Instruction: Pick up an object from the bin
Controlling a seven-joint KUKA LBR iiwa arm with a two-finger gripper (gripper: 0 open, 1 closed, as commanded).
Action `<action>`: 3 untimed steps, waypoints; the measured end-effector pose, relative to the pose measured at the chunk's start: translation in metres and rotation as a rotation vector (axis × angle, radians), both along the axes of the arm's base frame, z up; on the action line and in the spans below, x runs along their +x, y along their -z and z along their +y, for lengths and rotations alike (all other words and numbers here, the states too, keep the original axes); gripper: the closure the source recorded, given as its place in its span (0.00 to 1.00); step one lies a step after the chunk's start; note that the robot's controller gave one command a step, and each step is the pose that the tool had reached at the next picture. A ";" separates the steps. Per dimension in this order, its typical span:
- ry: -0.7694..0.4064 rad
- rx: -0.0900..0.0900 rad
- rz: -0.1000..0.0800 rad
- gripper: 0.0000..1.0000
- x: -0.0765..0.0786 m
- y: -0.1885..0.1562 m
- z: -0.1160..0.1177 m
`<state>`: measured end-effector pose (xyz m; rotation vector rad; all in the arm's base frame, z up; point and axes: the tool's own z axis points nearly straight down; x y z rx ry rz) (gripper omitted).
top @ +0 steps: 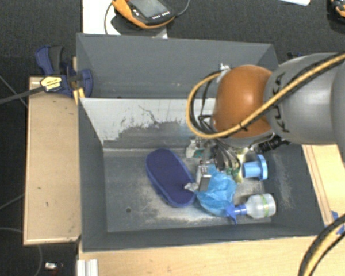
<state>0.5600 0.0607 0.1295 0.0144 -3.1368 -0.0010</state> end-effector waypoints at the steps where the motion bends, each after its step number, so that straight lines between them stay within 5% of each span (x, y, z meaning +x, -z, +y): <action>1: 0.001 0.000 -0.007 0.00 0.002 -0.004 0.000; 2: 0.100 0.002 -0.010 0.00 -0.013 0.011 -0.023; 3: 0.251 0.001 -0.007 0.00 -0.056 0.003 -0.047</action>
Offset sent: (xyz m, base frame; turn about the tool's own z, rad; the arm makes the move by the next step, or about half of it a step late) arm -0.0255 -0.0425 -0.0234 0.1718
